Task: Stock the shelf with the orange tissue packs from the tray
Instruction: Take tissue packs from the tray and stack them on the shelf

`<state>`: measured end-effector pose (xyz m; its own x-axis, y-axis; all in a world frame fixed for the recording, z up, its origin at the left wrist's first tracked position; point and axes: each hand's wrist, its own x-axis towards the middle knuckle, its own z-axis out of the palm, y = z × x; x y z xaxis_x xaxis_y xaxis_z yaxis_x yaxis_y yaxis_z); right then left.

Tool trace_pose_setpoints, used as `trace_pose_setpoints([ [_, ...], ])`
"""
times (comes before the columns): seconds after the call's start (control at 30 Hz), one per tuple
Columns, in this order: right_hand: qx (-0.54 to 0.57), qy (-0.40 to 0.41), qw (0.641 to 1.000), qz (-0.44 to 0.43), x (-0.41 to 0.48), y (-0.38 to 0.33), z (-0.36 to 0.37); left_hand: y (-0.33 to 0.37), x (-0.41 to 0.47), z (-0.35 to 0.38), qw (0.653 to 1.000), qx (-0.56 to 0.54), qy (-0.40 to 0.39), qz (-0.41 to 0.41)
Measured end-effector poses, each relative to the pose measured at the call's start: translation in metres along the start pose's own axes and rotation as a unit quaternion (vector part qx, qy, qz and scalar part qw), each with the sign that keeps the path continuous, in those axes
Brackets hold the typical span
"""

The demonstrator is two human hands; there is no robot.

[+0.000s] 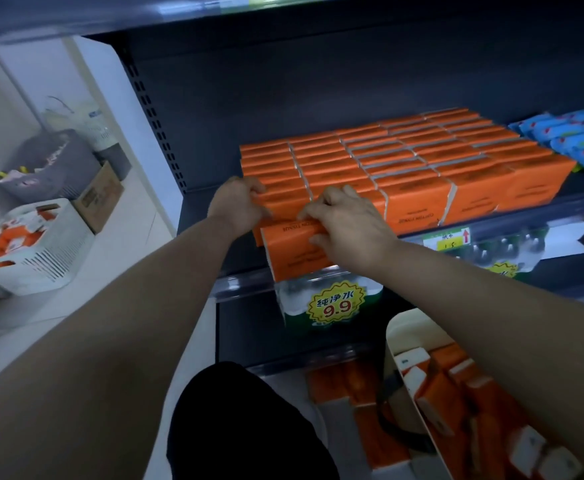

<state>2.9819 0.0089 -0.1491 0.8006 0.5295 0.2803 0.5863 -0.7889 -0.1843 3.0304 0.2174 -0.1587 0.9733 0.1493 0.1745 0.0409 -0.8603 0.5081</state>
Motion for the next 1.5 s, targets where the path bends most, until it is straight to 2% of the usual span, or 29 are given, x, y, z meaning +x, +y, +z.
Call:
trace_pose_setpoints([
  [0.07, -0.007, -0.001, 1.000, 0.002, 0.011, -0.005, 0.002, -0.004, -0.002, -0.007, 0.986, -0.161, -0.020, -0.034],
  [0.13, -0.021, 0.000, 1.000, 0.008, 0.022, -0.009, 0.005, -0.005, -0.008, -0.016, 0.963, -0.261, -0.028, -0.054],
  [0.2, -0.035, 0.001, 0.999, 0.019, 0.034, -0.012, 0.008, -0.006, -0.015, -0.026, 0.955, -0.284, -0.061, -0.061],
  [0.3, -0.042, 0.007, 0.998, 0.035, 0.049, -0.015, 0.015, -0.006, -0.026, -0.033, 0.952, -0.287, -0.102, -0.025],
  [0.37, -0.037, 0.009, 0.998, 0.041, 0.055, -0.017, 0.018, -0.007, -0.032, -0.031, 0.966, -0.230, -0.119, 0.000],
  [0.4, -0.034, 0.006, 0.999, 0.040, 0.056, -0.017, 0.020, -0.008, -0.034, -0.028, 0.979, -0.165, -0.119, 0.021],
  [0.47, -0.023, -0.002, 0.999, 0.032, 0.056, -0.013, 0.023, -0.012, -0.035, -0.018, 0.992, -0.019, -0.096, 0.082],
  [0.53, 0.002, -0.009, 1.000, 0.020, 0.053, -0.010, 0.022, -0.013, -0.038, -0.009, 0.990, 0.073, -0.055, 0.107],
  [0.63, 0.018, -0.039, 0.999, 0.016, 0.047, 0.000, 0.021, -0.013, -0.037, 0.000, 0.988, 0.110, 0.003, 0.111],
  [0.73, 0.020, -0.044, 0.998, 0.046, 0.040, 0.013, 0.023, -0.014, -0.034, 0.001, 0.986, 0.130, 0.020, 0.099],
  [0.83, -0.063, -0.023, 0.997, 0.047, 0.034, 0.026, 0.024, -0.011, -0.032, 0.007, 0.981, 0.172, 0.039, 0.076],
  [0.9, -0.118, -0.007, 0.992, 0.044, 0.033, 0.030, 0.025, -0.006, -0.034, 0.014, 0.974, 0.199, 0.057, 0.088],
  [1.0, -0.117, 0.025, 0.991, 0.059, 0.032, 0.034, 0.025, -0.001, -0.036, 0.023, 0.967, 0.218, 0.070, 0.109],
  [1.07, -0.097, 0.041, 0.991, 0.085, 0.032, 0.033, 0.026, 0.000, -0.034, 0.025, 0.971, 0.210, 0.070, 0.091],
  [1.17, -0.078, 0.040, 0.990, 0.114, 0.028, 0.028, 0.030, 0.006, -0.032, 0.029, 0.992, 0.114, 0.025, 0.045],
  [1.27, -0.038, 0.024, 0.995, 0.091, 0.024, 0.028, 0.033, 0.010, -0.032, 0.031, 0.997, 0.066, 0.011, 0.024],
  [1.5, 0.033, 0.011, 0.997, 0.072, 0.028, 0.038, 0.028, 0.014, -0.035, 0.022, 0.997, 0.081, -0.004, 0.000],
])
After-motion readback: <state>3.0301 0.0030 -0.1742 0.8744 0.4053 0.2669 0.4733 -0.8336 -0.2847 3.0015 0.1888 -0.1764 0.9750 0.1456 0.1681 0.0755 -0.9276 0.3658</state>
